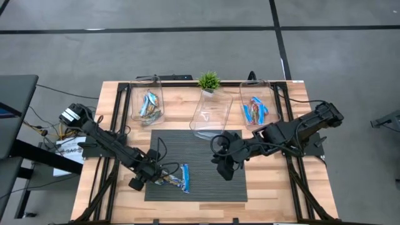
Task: Pick and place Granola Bars by type
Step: Put the purple granola bar into the middle transparent bin
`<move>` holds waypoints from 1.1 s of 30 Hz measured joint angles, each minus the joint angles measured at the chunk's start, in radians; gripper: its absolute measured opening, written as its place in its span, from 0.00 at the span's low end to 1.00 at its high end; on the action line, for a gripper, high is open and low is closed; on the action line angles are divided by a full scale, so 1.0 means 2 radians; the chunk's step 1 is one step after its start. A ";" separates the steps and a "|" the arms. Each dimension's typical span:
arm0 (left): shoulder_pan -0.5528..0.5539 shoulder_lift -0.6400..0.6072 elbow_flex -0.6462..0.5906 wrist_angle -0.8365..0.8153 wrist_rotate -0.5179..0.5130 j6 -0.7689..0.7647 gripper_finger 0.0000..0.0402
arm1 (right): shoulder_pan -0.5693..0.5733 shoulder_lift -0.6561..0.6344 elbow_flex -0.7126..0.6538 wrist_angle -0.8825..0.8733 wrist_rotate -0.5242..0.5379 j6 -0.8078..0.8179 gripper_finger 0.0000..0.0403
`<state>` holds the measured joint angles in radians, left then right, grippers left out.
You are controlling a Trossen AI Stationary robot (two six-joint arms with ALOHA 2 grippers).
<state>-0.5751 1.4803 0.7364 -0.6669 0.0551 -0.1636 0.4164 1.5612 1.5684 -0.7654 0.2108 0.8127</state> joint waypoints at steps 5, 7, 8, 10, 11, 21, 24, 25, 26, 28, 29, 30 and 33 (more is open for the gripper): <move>0.000 0.000 0.000 0.002 0.010 -0.008 0.19 | -0.003 0.000 0.000 -0.002 0.000 -0.003 0.24; 0.000 -0.001 0.000 0.002 0.013 -0.009 0.08 | -0.004 0.000 0.000 -0.002 0.000 -0.007 0.24; 0.000 -0.001 0.001 0.002 0.014 -0.015 0.05 | -0.004 0.000 0.000 -0.002 0.000 -0.012 0.24; 0.002 -0.008 0.001 0.002 0.015 -0.029 0.03 | -0.004 0.000 0.000 -0.004 0.000 -0.017 0.24; 0.006 -0.012 0.001 0.004 0.017 -0.038 0.04 | -0.004 0.000 0.000 -0.007 0.000 -0.018 0.24; 0.070 -0.182 0.001 0.025 0.000 -0.145 0.01 | -0.004 0.000 0.000 -0.025 0.000 -0.053 0.24; 0.108 -0.246 0.001 0.069 -0.032 -0.159 0.00 | -0.004 0.000 0.000 -0.035 0.010 -0.058 0.24; 0.123 -0.262 0.001 0.086 -0.042 -0.159 0.00 | -0.004 0.000 0.000 -0.043 0.020 -0.058 0.24; 0.140 -0.275 0.001 0.101 -0.051 -0.159 0.00 | -0.004 0.000 0.000 -0.051 0.031 -0.058 0.24; 0.175 -0.283 0.008 0.125 -0.066 -0.153 0.00 | -0.004 0.000 0.000 -0.076 0.055 -0.051 0.24; 0.193 -0.282 0.014 0.129 -0.070 -0.145 0.00 | -0.004 0.000 0.000 -0.086 0.067 -0.045 0.24; 0.210 -0.277 0.021 0.131 -0.071 -0.134 0.00 | -0.005 0.000 -0.001 -0.094 0.079 -0.039 0.24; 0.258 -0.242 0.051 0.155 -0.063 -0.099 0.00 | -0.010 0.000 -0.001 -0.106 0.099 -0.036 0.24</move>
<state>-0.0594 0.9963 0.8386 -0.3578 -0.0711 -0.3613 0.3956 1.5612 1.5673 -0.9767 0.4095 0.7410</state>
